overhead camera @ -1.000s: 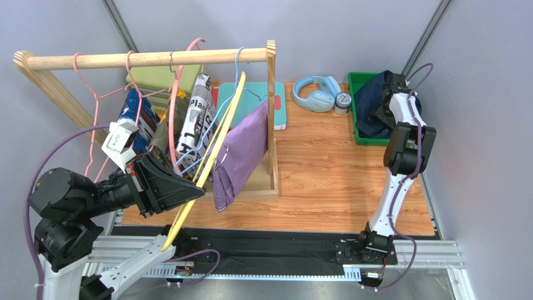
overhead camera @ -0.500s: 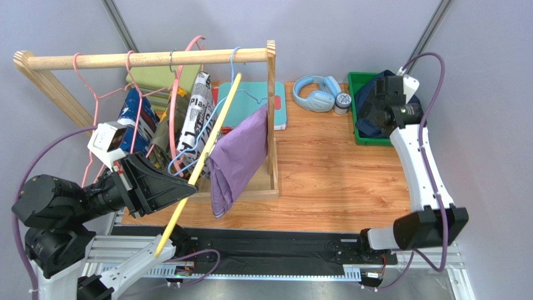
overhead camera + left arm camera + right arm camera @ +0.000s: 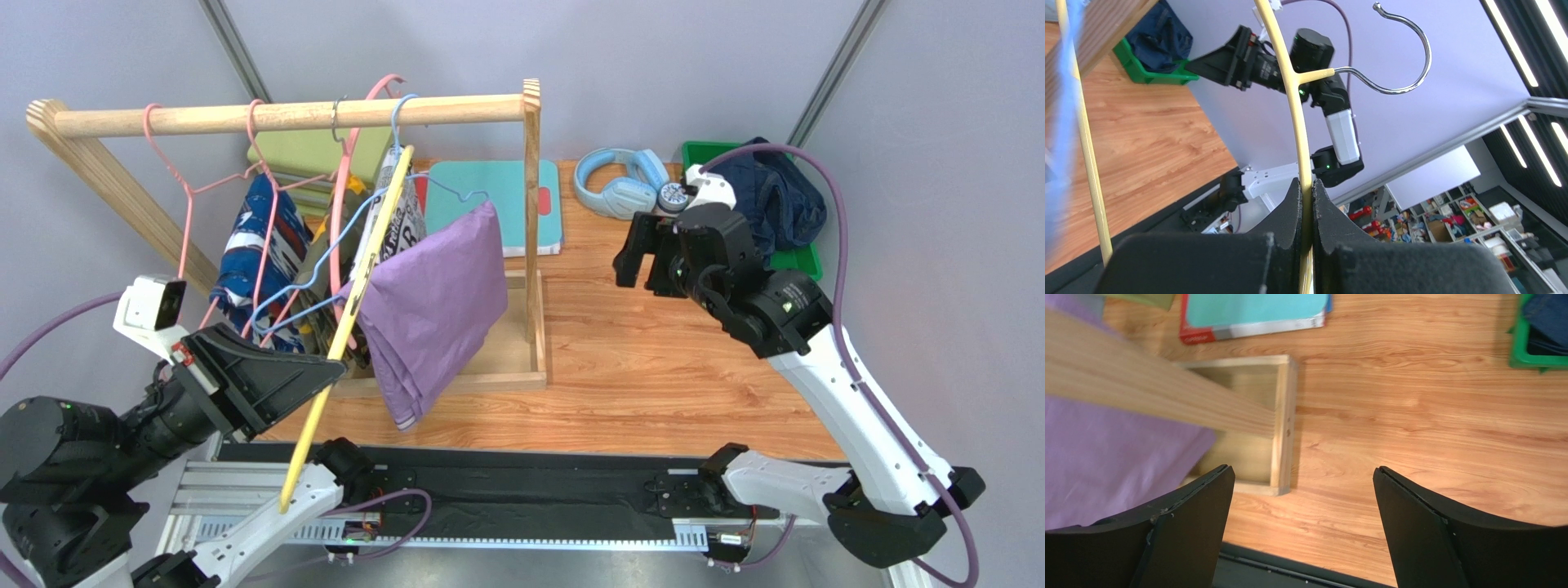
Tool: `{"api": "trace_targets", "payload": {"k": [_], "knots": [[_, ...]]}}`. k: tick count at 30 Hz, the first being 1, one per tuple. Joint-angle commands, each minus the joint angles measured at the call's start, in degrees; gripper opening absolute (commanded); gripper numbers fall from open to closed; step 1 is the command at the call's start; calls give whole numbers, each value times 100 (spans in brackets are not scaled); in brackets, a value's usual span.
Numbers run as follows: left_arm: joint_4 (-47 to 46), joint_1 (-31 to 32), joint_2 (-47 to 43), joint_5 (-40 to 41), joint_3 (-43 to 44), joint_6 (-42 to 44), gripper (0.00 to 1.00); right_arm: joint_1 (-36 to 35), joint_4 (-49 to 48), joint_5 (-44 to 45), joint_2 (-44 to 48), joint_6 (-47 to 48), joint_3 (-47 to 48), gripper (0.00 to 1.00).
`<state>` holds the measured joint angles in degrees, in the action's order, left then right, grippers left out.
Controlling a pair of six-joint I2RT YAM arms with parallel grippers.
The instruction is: Remove the trousers from the hanger
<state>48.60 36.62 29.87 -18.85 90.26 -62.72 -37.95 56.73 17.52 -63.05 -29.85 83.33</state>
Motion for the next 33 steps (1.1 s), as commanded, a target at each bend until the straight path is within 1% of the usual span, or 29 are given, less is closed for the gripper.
{"api": "trace_targets", "payload": {"k": [1, 2, 4, 5, 7, 8, 11, 12, 14, 15, 18, 19, 22, 26, 30, 32, 33], "knots": [[-27, 21, 247, 748, 114, 259, 0, -826, -171, 233, 108, -250, -159, 90], [-35, 20, 300, 804, 141, 669, 0, -1123, -241, 261, 126, -267, -194, 90], [-9, 29, 632, 682, 369, 1207, 0, -1380, -338, 235, 117, -302, -299, 90], [288, 29, 765, 690, 491, 1496, 0, -1625, -364, 252, 117, -390, -317, 90], [448, 29, 1107, 585, 694, 1648, 0, -1907, -312, 435, 47, -452, -265, 90], [518, 29, 1187, 558, 747, 1692, 0, -2213, -207, 532, 38, -539, -247, 90], [362, 29, 1293, 620, 651, 1675, 0, -2619, -171, 700, 117, -680, -273, 90], [343, 29, 1337, 567, 651, 1727, 0, -2673, -188, 674, 152, -715, -308, 90], [300, 29, 1583, 199, 773, 1929, 0, -2769, -145, 700, 240, -707, -370, 90], [247, 29, 1662, -142, 852, 2026, 0, -2770, -84, 735, 284, -716, -387, 90], [185, 29, 1864, -338, 984, 2334, 0, -2779, 22, 832, 582, -707, -492, 90], [124, 29, 1908, -565, 1002, 2404, 0, -2787, 22, 867, 696, -698, -519, 90], [158, 29, 2049, -874, 1143, 2563, 0, -2787, 66, 981, 1039, -610, -502, 90], [238, 29, 1962, -927, 1143, 2432, 0, -2787, 259, 1087, 1286, -409, -362, 90], [115, 21, 1646, -919, 906, 2150, 0, -2779, 348, 1043, 1435, -381, -343, 90], [255, 29, 1470, -718, 923, 2002, 0, -2787, 278, 1008, 1576, -443, -493, 90], [316, 29, 1382, -490, 941, 1931, 0, -2779, 234, 999, 1620, -513, -545, 90]]}}
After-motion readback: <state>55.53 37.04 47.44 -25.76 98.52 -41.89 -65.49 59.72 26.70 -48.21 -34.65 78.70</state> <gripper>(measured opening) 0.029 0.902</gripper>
